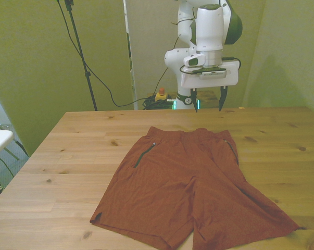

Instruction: Fold the shorts

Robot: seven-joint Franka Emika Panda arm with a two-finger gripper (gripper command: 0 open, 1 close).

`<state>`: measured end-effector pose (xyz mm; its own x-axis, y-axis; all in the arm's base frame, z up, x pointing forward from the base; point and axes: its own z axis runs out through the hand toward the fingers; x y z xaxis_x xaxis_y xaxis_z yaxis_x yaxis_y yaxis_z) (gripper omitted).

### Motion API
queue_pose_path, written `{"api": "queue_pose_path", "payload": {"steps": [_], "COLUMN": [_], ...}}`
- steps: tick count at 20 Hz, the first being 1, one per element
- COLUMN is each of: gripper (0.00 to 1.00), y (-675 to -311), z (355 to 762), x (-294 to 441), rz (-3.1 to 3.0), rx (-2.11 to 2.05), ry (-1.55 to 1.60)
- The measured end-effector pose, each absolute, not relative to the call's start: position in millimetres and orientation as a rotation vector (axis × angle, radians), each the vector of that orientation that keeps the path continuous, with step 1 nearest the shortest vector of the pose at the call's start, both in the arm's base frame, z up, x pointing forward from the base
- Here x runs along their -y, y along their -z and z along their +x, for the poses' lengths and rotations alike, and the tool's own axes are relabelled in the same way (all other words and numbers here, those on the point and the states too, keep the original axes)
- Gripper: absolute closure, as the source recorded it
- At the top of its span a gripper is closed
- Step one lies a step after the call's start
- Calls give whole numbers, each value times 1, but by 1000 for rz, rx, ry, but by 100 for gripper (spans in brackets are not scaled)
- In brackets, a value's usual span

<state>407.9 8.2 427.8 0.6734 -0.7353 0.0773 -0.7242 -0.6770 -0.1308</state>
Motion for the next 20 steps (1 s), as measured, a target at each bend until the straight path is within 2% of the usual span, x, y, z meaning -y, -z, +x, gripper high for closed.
{"api": "queue_pose_path", "payload": {"steps": [4,7,12,17,20], "gripper": [0,0,0,0,0], "y": [-429,-425,-403,-373,-352], "z": [416,431,429,428,440], "x": [-10,-63,-142,-165,-175], "rz": [-2847,-2973,-3197,-3366,-3416], "rx": [-1261,-1278,-1295,-1336,-1299], "ry": [255,390,706,1015,990]}}
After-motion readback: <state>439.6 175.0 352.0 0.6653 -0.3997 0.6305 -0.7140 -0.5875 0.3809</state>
